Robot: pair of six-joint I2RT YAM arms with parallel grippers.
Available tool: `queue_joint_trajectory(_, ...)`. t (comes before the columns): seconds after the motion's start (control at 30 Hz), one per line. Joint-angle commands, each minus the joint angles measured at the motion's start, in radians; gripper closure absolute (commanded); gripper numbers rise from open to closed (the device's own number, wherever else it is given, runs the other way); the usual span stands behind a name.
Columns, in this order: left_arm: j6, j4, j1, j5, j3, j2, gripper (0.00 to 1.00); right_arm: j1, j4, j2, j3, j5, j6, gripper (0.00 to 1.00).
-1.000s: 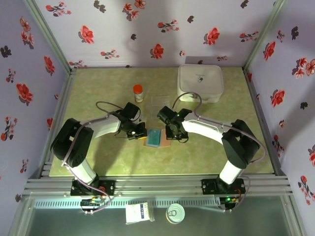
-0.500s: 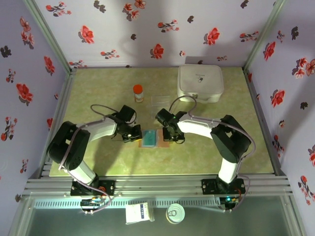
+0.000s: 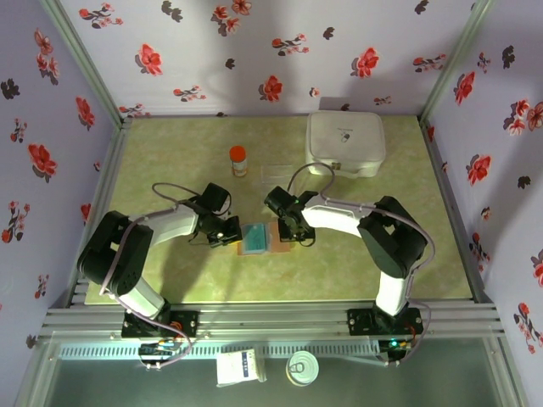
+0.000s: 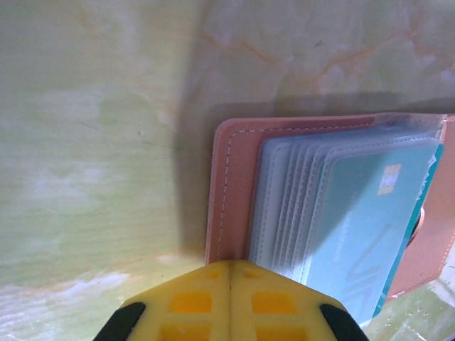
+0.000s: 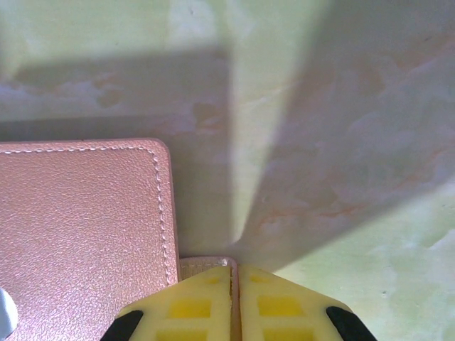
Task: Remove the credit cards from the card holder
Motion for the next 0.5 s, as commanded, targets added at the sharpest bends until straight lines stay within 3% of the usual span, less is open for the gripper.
queue_joint_trajectory(0.0,-0.003,-0.045,0.016,-0.029,-0.03,0.017,1.0,-0.004,-0.105,0.042,-0.013,0.113,-0.003,0.92)
queue_joint_trajectory(0.47,0.004,-0.056,0.02,-0.028,-0.008,0.032,1.0,0.009,-0.12,-0.008,-0.043,0.049,0.039,0.87)
